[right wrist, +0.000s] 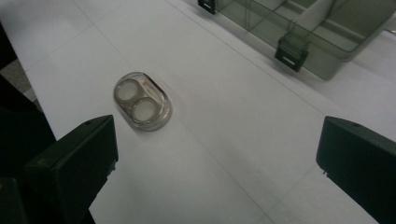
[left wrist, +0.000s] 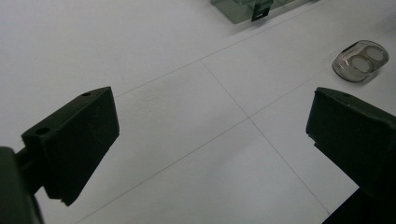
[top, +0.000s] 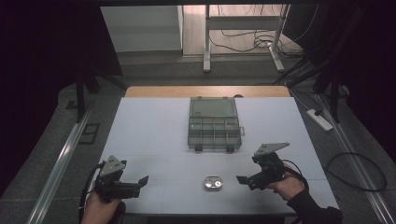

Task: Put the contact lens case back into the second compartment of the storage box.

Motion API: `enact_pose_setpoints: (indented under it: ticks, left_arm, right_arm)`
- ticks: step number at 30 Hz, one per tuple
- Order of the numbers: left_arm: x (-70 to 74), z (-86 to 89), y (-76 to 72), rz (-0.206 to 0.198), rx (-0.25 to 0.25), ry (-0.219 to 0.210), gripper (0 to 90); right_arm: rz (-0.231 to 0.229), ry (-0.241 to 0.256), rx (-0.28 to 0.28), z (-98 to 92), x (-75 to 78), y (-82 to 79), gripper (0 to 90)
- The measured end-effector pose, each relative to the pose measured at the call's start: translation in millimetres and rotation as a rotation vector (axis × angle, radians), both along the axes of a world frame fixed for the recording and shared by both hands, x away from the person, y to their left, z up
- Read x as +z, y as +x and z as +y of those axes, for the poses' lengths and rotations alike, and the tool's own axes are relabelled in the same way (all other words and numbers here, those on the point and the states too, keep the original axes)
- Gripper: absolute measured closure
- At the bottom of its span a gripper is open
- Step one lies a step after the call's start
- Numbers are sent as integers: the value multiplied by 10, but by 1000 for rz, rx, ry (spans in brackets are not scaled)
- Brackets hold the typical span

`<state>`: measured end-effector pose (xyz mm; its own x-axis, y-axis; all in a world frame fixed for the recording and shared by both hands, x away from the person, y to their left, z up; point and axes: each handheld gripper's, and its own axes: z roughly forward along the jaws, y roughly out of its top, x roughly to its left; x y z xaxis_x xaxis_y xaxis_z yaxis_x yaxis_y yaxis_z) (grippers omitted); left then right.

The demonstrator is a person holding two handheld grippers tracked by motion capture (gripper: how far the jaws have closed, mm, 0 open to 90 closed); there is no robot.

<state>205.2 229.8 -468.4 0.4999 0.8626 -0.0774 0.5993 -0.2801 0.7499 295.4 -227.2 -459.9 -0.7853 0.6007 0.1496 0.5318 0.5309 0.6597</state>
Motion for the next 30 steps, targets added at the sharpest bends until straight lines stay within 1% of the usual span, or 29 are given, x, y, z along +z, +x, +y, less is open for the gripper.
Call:
enact_pose_setpoints:
  ticks: [5, 14, 17, 18, 20, 21, 23, 26, 30]
  left_arm:
    - [0, -1, 0, -1, -1, 1, 25]
    - [1, 2, -1, 0, -2, -1, 25]
    - [1, 1, 0, -1, -4, -1, 25]
    - [1, 1, 0, -1, -4, -1, 25]
    - [1, 1, 0, -1, -4, -1, 25]
    - [1, 1, 0, -1, -4, -1, 25]
    - [0, 0, 0, -2, -4, -1, 25]
    - [1, 1, 1, 0, -5, -2, 25]
    - [1, 1, 1, 0, -6, -2, 25]
  right_arm:
    - [5, -1, 18, 76, -13, 5, 0]
    - [18, -43, 45, 251, -67, 29, 0]
    - [15, -64, 59, 302, -83, 32, 0]
    - [19, -79, 66, 340, -94, 32, 0]
    - [20, -86, 69, 353, -98, 32, 0]
    - [25, -103, 74, 399, -109, 32, 0]
    - [25, -108, 75, 414, -114, 33, 0]
    - [41, -130, 86, 488, -129, 42, 0]
    - [57, -146, 84, 543, -144, 59, 0]
